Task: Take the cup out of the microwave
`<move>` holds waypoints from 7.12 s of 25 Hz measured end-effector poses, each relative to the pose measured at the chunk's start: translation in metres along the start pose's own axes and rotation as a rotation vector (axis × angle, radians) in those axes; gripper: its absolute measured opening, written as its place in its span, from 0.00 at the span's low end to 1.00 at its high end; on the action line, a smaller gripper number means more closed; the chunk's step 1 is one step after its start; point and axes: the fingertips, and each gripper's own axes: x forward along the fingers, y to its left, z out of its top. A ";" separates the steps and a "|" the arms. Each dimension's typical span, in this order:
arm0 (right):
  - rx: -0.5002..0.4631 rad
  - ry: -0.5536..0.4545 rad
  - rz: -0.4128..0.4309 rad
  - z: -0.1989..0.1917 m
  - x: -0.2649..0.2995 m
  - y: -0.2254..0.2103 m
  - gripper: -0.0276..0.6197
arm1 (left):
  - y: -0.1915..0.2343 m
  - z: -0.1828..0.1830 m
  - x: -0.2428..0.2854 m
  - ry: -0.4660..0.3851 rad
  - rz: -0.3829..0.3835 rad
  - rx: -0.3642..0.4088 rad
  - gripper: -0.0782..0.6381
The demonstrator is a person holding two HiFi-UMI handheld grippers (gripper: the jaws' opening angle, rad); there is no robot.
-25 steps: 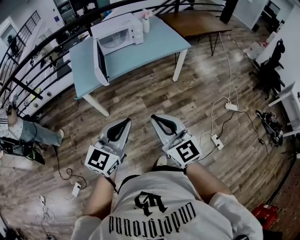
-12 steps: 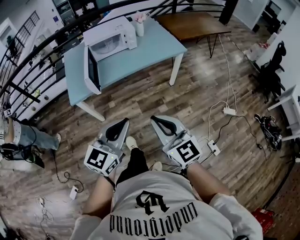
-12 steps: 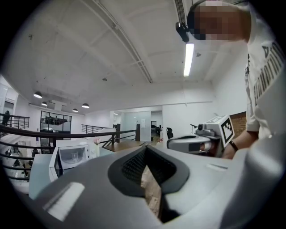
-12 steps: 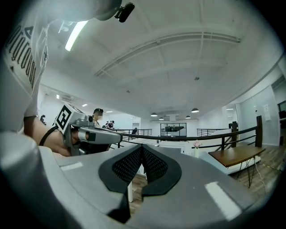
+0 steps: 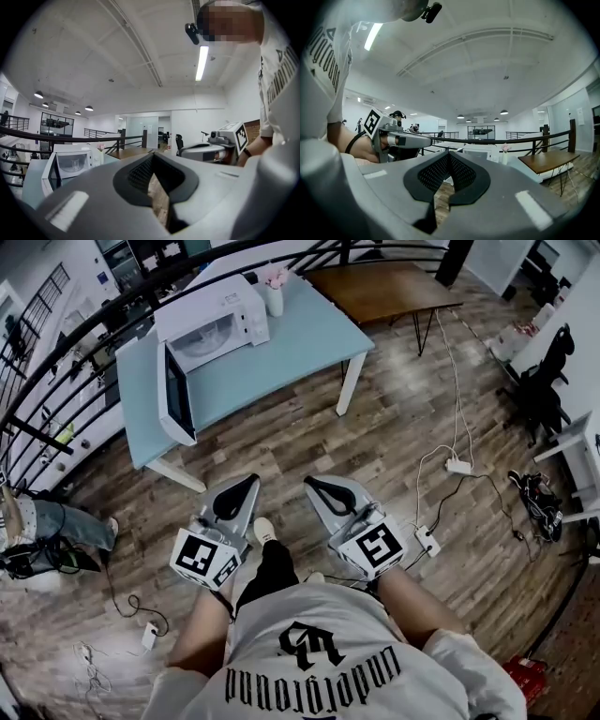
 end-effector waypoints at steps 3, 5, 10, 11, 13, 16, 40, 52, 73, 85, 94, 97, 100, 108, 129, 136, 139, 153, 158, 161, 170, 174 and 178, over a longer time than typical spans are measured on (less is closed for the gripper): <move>-0.004 -0.002 0.006 -0.001 0.028 -0.012 0.05 | 0.029 -0.003 0.012 0.003 0.001 -0.006 0.18; -0.008 0.001 0.013 -0.003 0.051 -0.020 0.05 | 0.054 -0.006 0.021 0.002 0.004 -0.008 0.18; -0.001 0.018 0.016 -0.006 0.123 -0.043 0.05 | 0.123 -0.011 0.041 0.008 -0.001 -0.013 0.18; 0.002 0.018 0.015 -0.005 0.141 -0.049 0.05 | 0.138 -0.010 0.045 0.012 -0.006 -0.013 0.18; 0.007 0.013 0.016 -0.001 0.176 -0.058 0.05 | 0.169 -0.009 0.052 0.018 -0.015 -0.011 0.18; 0.007 0.001 0.016 0.005 0.224 -0.066 0.05 | 0.213 -0.004 0.056 0.018 -0.026 -0.005 0.18; -0.003 -0.007 0.133 0.006 0.395 -0.105 0.05 | 0.361 0.000 0.084 0.005 0.038 0.004 0.18; 0.016 0.042 0.233 -0.024 0.472 -0.180 0.05 | 0.431 -0.020 0.151 0.029 0.143 -0.029 0.18; 0.070 0.170 0.508 -0.120 0.604 -0.278 0.09 | 0.555 -0.084 0.247 0.107 0.422 -0.084 0.18; 0.100 0.235 0.547 -0.181 0.640 -0.279 0.18 | 0.567 -0.142 0.261 0.181 0.425 -0.195 0.18; 0.121 0.279 0.546 -0.229 0.674 -0.273 0.21 | 0.591 -0.182 0.268 0.200 0.427 -0.221 0.18; 0.134 0.290 0.533 -0.245 0.685 -0.272 0.21 | 0.602 -0.193 0.269 0.198 0.443 -0.233 0.18; 0.133 0.312 0.524 -0.260 0.694 -0.271 0.23 | 0.614 -0.205 0.269 0.188 0.457 -0.230 0.18; 0.122 0.337 0.486 -0.291 0.710 -0.267 0.23 | 0.628 -0.235 0.267 0.214 0.485 -0.247 0.18; 0.034 0.240 0.526 -0.290 0.743 -0.245 0.10 | 0.623 -0.254 0.266 0.218 0.490 -0.280 0.18; 0.023 0.218 0.515 -0.288 0.743 -0.246 0.08 | 0.623 -0.252 0.266 0.214 0.490 -0.277 0.18; 0.013 0.207 0.514 -0.285 0.740 -0.246 0.08 | 0.621 -0.252 0.266 0.213 0.492 -0.276 0.18; 0.006 0.187 0.517 -0.268 0.701 -0.240 0.08 | 0.608 -0.235 0.264 0.192 0.508 -0.257 0.18; -0.004 0.184 0.538 -0.260 0.678 -0.232 0.08 | 0.595 -0.222 0.265 0.178 0.507 -0.233 0.18; -0.003 0.186 0.553 -0.254 0.661 -0.227 0.08 | 0.587 -0.214 0.263 0.177 0.511 -0.228 0.18; 0.002 0.167 0.600 -0.222 0.616 -0.215 0.08 | 0.563 -0.176 0.259 0.136 0.511 -0.157 0.18; -0.045 0.147 0.621 -0.185 0.600 -0.215 0.08 | 0.554 -0.143 0.254 0.109 0.502 -0.108 0.18; -0.008 0.098 0.587 -0.153 0.603 -0.231 0.08 | 0.553 -0.116 0.257 0.079 0.484 -0.088 0.18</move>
